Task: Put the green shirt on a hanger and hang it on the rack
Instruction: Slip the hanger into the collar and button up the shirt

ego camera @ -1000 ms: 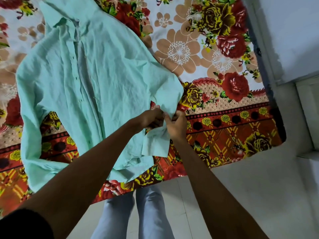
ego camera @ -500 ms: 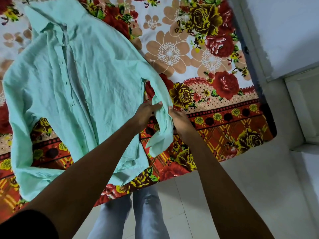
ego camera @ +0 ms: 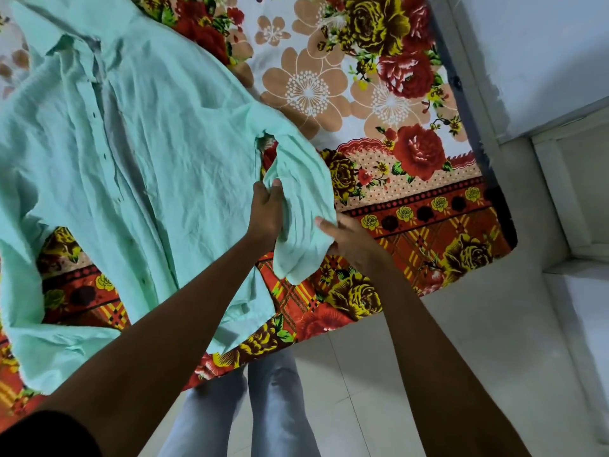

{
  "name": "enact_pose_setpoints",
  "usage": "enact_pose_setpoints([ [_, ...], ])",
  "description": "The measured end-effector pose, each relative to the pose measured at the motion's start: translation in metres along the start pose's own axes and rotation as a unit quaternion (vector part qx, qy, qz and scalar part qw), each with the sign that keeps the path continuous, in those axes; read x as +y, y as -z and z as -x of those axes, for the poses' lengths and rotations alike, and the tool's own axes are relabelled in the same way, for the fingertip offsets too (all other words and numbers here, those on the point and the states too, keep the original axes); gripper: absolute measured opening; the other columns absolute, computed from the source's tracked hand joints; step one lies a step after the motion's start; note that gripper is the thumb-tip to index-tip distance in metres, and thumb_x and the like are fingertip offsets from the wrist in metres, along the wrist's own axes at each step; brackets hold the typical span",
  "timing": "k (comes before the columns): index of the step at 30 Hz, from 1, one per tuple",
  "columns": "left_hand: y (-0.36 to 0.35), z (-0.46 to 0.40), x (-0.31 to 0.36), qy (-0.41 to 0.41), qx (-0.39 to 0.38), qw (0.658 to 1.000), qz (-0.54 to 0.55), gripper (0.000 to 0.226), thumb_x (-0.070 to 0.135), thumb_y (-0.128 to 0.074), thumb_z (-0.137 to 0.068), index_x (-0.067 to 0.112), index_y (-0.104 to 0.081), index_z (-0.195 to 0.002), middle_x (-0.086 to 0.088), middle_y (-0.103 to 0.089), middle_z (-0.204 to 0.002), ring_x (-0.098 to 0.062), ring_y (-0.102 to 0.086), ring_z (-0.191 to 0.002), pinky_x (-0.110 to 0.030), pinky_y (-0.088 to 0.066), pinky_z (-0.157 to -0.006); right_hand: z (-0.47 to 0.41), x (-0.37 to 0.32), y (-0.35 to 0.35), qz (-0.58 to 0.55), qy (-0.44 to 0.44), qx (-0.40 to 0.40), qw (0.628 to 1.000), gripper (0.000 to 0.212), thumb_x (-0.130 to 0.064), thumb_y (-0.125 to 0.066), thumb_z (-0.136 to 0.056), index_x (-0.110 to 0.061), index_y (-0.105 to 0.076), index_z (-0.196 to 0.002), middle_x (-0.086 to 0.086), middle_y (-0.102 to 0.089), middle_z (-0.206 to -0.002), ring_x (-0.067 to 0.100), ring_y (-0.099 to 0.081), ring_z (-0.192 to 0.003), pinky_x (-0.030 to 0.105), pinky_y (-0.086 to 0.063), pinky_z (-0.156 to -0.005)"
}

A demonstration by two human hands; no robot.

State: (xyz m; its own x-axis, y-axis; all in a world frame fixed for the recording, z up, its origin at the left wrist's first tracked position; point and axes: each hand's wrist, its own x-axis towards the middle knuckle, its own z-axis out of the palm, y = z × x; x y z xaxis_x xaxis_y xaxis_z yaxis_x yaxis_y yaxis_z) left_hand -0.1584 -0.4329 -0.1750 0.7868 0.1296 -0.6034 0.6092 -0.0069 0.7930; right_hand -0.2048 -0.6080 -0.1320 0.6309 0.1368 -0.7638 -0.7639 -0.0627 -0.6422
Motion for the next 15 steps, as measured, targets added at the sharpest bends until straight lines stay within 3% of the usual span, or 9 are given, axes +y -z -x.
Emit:
enact_pose_setpoints([
  [3, -0.005, 0.002, 0.000, -0.002, 0.029, 1.000, 0.008, 0.027, 0.033, -0.044, -0.109, 0.016, -0.034, -0.090, 0.002, -0.037, -0.086, -0.011, -0.042, -0.077, -0.029, -0.041, -0.072, 0.005, -0.001, 0.005, -0.041, 0.009, 0.028, 0.999, 0.019, -0.034, -0.053, -0.106, -0.031, -0.065, -0.120, 0.000, -0.074, -0.122, 0.020, -0.072, -0.112, 0.040, -0.060, -0.093],
  [4, -0.006, 0.002, 0.000, 0.002, 0.024, 1.000, -0.005, 0.025, 0.033, -0.045, -0.108, 0.016, -0.036, -0.092, 0.003, -0.040, -0.087, -0.011, -0.045, -0.077, -0.029, -0.044, -0.072, 0.001, 0.001, 0.007, 0.002, 0.018, 0.059, 0.998, 0.022, -0.034, -0.054, -0.105, -0.027, -0.064, -0.124, 0.001, -0.073, -0.123, 0.020, -0.072, -0.112, 0.038, -0.059, -0.093],
  [6, -0.007, -0.001, -0.007, 0.023, -0.011, 0.999, -0.027, 0.022, 0.034, -0.052, -0.105, 0.014, -0.043, -0.110, -0.002, -0.053, -0.104, -0.020, -0.060, -0.097, -0.039, -0.054, -0.086, -0.010, 0.007, 0.013, 0.136, 0.020, 0.129, 0.982, 0.033, -0.033, -0.057, -0.103, -0.015, -0.060, -0.131, 0.004, -0.070, -0.123, 0.024, -0.068, -0.114, 0.034, -0.055, -0.088],
  [8, -0.003, -0.001, -0.011, 0.058, -0.032, 0.997, -0.045, 0.033, 0.036, -0.061, -0.100, 0.015, -0.042, -0.117, -0.009, -0.057, -0.116, -0.030, -0.064, -0.109, -0.052, -0.058, -0.091, -0.021, 0.013, 0.016, 0.287, -0.019, 0.171, 0.943, 0.042, -0.031, -0.061, -0.099, -0.005, -0.056, -0.132, 0.013, -0.066, -0.124, 0.033, -0.064, -0.115, 0.033, -0.049, -0.083],
  [10, 0.006, -0.001, -0.009, 0.036, -0.007, 0.995, -0.092, 0.041, 0.042, -0.066, -0.096, 0.014, -0.045, -0.118, -0.009, -0.063, -0.108, -0.029, -0.070, -0.095, -0.051, -0.063, -0.076, -0.027, 0.009, 0.009, 0.436, -0.030, 0.210, 0.874, 0.052, -0.030, -0.061, -0.098, 0.001, -0.047, -0.138, 0.021, -0.058, -0.132, 0.039, -0.057, -0.122, 0.040, -0.047, -0.089],
  [12, 0.023, -0.002, -0.003, -0.032, 0.053, 0.991, -0.120, 0.041, 0.048, -0.065, -0.095, 0.015, -0.053, -0.116, -0.003, -0.070, -0.089, -0.021, -0.073, -0.076, -0.042, -0.063, -0.063, -0.028, -0.006, -0.015, 0.537, 0.052, 0.288, 0.791, 0.054, -0.028, -0.058, -0.100, -0.001, -0.041, -0.143, 0.022, -0.050, -0.140, 0.039, -0.050, -0.129, 0.046, -0.046, -0.100],
  [13, 0.037, -0.004, 0.000, -0.061, 0.096, 0.986, -0.125, 0.037, 0.048, -0.063, -0.096, 0.015, -0.056, -0.113, 0.001, -0.069, -0.082, -0.017, -0.072, -0.072, -0.038, -0.061, -0.062, -0.034, -0.016, -0.035, 0.553, 0.114, 0.306, 0.767, 0.052, -0.028, -0.057, -0.100, -0.003, -0.041, -0.144, 0.020, -0.049, -0.141, 0.036, -0.049, -0.131, 0.046, -0.046, -0.102],
  [15, 0.062, -0.014, 0.002, -0.100, 0.162, 0.972, -0.139, 0.026, 0.038, -0.062, -0.097, 0.013, -0.060, -0.107, 0.003, -0.069, -0.081, -0.017, -0.070, -0.072, -0.038, -0.059, -0.066, -0.053, -0.037, -0.074, 0.538, 0.222, 0.261, 0.770, 0.048, -0.026, -0.056, -0.100, -0.007, -0.045, -0.143, 0.017, -0.051, -0.141, 0.034, -0.049, -0.131, 0.046, -0.047, -0.102],
])
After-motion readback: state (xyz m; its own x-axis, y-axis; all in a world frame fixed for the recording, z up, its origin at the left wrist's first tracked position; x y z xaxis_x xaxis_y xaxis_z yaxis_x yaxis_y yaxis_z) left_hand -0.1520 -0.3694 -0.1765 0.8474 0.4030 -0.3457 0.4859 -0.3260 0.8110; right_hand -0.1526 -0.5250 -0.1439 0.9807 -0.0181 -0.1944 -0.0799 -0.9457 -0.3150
